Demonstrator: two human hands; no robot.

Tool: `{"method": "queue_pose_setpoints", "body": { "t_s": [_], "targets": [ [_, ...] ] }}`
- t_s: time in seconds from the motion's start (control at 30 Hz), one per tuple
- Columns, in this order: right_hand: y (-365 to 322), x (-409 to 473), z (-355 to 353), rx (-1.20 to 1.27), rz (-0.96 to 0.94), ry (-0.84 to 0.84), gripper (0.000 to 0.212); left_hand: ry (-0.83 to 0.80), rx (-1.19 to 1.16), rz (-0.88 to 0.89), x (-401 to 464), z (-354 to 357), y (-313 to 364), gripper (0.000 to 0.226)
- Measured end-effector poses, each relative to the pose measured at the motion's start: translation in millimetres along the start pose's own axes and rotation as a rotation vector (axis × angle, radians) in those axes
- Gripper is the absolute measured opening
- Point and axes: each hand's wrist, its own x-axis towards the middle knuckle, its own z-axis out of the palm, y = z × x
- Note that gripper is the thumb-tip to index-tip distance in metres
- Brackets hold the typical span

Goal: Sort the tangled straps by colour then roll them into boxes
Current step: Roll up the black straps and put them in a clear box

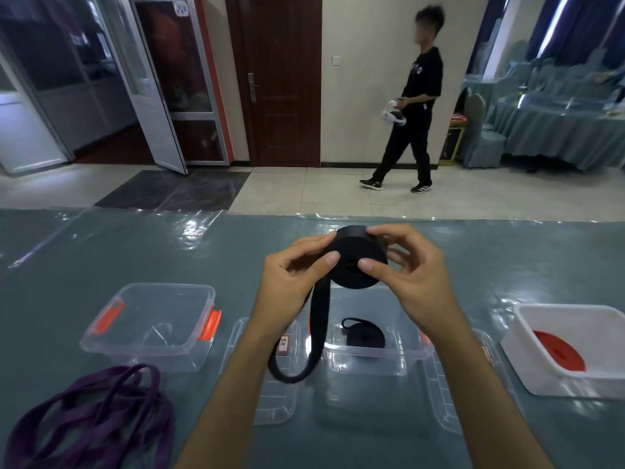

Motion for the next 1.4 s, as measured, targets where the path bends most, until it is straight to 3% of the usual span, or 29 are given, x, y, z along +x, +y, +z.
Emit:
{"method": "queue_pose_setpoints", "body": {
  "t_s": [0.2,0.43,0.6,0.83,1.0,1.2,1.4],
  "targets": [
    [2.0,-1.3,1.9,0.066,0.177,-0.076,0.038,-0.02,0.092,0.065,-2.5,-3.1,-0.4,0.026],
    [-3.4,-4.6,0.5,0.083,0.09,0.014,0.035,-0.146,0.074,0.041,3.4,-5.3,-2.4,0.029],
    [-0.3,-6.1,-2.9,0.113,0.195,-0.015,0.032,-0.044,0.076,0.09,5.4,6.0,3.0,0.017],
    [14.0,-9.0,-2.9,0.091,0.143,0.05,0.029,-0.321,0.185,0.017,17.8,-14.5,-1.4,0.033],
    [20.8,-9.1,-6.4,0.064,0.228,-0.047,0.025,-0.189,0.187,0.067,14.6,-6.1,-1.9,0.025],
    [14.9,-7.5,-12.5,0.031,0.138,0.028,0.032,-0.374,0.261,0.071,22.8,-16.9,-5.1,0.034],
    [19.1,-6.3,-14.1,-0.002,0.179,-0.032,0.034,-0.306,0.294,0.058,19.9,-10.2,-5.9,0.037]
  ]
}}
